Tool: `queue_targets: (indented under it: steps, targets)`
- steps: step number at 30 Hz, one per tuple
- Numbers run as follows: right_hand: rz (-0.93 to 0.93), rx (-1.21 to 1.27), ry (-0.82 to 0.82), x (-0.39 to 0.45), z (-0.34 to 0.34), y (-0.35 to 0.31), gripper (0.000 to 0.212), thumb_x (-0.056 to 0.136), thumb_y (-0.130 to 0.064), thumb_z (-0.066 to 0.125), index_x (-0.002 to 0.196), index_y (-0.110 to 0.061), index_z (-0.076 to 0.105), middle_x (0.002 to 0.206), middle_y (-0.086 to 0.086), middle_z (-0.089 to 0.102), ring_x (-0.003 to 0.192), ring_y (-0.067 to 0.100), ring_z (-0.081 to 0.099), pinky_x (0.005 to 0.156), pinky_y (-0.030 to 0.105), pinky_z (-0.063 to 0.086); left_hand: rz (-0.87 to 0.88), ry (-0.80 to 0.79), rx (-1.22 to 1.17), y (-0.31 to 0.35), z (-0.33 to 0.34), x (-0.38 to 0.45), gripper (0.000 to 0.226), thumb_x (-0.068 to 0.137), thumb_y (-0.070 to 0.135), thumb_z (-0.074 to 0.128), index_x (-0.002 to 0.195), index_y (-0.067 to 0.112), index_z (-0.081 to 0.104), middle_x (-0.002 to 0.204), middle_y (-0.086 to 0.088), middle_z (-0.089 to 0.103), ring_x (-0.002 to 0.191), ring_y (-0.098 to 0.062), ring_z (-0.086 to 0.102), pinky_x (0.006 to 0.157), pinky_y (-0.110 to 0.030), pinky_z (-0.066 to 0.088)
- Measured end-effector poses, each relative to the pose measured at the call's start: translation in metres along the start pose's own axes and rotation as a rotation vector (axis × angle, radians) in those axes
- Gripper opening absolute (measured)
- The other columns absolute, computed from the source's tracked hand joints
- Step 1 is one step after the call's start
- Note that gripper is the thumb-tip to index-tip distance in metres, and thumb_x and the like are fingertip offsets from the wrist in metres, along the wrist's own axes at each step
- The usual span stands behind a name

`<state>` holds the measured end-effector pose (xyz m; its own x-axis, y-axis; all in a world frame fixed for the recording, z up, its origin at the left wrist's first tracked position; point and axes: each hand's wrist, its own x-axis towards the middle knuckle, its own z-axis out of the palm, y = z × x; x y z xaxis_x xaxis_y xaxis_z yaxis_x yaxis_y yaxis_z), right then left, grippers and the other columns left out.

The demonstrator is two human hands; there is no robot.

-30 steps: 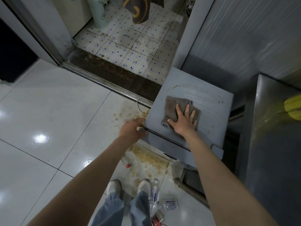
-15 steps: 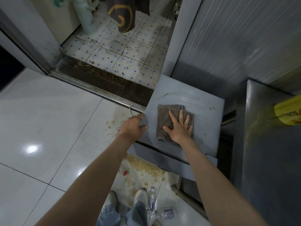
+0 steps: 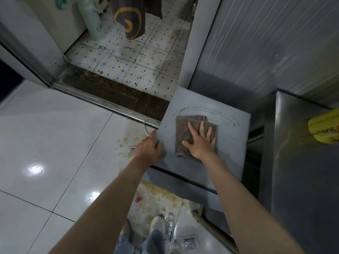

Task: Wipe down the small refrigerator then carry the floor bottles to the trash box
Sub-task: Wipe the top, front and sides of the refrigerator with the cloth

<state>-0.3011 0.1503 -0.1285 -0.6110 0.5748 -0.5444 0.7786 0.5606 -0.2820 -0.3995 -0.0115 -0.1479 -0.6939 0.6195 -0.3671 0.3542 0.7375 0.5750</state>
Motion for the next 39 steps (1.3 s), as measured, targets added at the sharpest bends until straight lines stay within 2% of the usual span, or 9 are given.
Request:
queue_targets:
  steps: [6, 12, 16, 25, 30, 35, 39]
  targets:
    - [-0.033, 0.011, 0.024, 0.016, -0.002, -0.002, 0.066, 0.094, -0.050, 0.041, 0.145, -0.047, 0.001, 0.153, -0.004, -0.028, 0.139, 0.029, -0.027, 0.111, 0.055, -0.010, -0.026, 0.087, -0.055, -0.001, 0.014, 0.000, 0.041, 0.096, 0.031, 0.036, 0.135, 0.017, 0.035, 0.107, -0.019, 0.063, 0.098, -0.039, 0.059, 0.081, -0.044, 0.046]
    - [-0.075, -0.013, 0.076, 0.049, -0.013, -0.022, 0.066, 0.093, -0.051, 0.043, 0.145, -0.048, 0.002, 0.154, -0.003, -0.026, 0.140, 0.031, -0.026, 0.111, 0.056, -0.010, 0.006, 0.126, 0.009, -0.002, 0.017, 0.002, 0.036, 0.098, 0.032, 0.033, 0.130, 0.016, 0.036, 0.105, -0.018, 0.063, 0.094, -0.038, 0.059, 0.073, -0.039, 0.042]
    - [-0.145, -0.063, 0.077, 0.051, -0.009, -0.026, 0.066, 0.092, -0.052, 0.042, 0.145, -0.048, 0.002, 0.155, -0.005, -0.024, 0.140, 0.032, -0.025, 0.110, 0.057, -0.009, -0.013, 0.125, 0.022, -0.003, 0.017, 0.003, 0.035, 0.097, 0.035, 0.032, 0.126, 0.018, 0.037, 0.106, -0.016, 0.063, 0.094, -0.037, 0.059, 0.073, -0.039, 0.042]
    - [-0.160, -0.061, 0.073, 0.065, -0.019, -0.028, 0.066, 0.092, -0.053, 0.042, 0.145, -0.048, 0.003, 0.155, -0.006, -0.022, 0.140, 0.030, -0.025, 0.110, 0.057, -0.010, -0.031, 0.111, 0.045, 0.001, 0.015, 0.002, 0.036, 0.097, 0.036, 0.033, 0.127, 0.017, 0.037, 0.104, -0.015, 0.064, 0.093, -0.037, 0.059, 0.070, -0.036, 0.037]
    - [-0.257, -0.105, 0.055, 0.058, -0.011, -0.030, 0.067, 0.091, -0.053, 0.043, 0.145, -0.047, 0.003, 0.155, -0.007, -0.021, 0.140, 0.029, -0.025, 0.110, 0.057, -0.011, -0.028, 0.119, 0.046, -0.001, 0.018, 0.003, 0.036, 0.096, 0.037, 0.033, 0.126, 0.016, 0.037, 0.104, -0.017, 0.063, 0.094, -0.038, 0.059, 0.071, -0.037, 0.039]
    - [-0.285, -0.120, 0.046, 0.059, -0.008, -0.035, 0.067, 0.091, -0.055, 0.043, 0.145, -0.048, 0.004, 0.155, -0.009, -0.021, 0.140, 0.027, -0.026, 0.110, 0.056, -0.011, -0.019, 0.125, 0.069, -0.003, 0.019, 0.003, 0.055, 0.085, 0.048, 0.020, 0.127, 0.017, 0.036, 0.103, -0.016, 0.064, 0.092, -0.037, 0.060, 0.072, -0.039, 0.043]
    - [-0.307, -0.133, 0.055, 0.067, -0.010, -0.041, 0.068, 0.089, -0.058, 0.044, 0.144, -0.049, 0.005, 0.155, -0.010, -0.020, 0.140, 0.027, -0.026, 0.111, 0.055, -0.011, -0.019, 0.129, 0.076, -0.005, 0.020, 0.004, 0.057, 0.084, 0.049, 0.019, 0.129, 0.018, 0.035, 0.106, -0.016, 0.063, 0.094, -0.037, 0.060, 0.075, -0.040, 0.045]
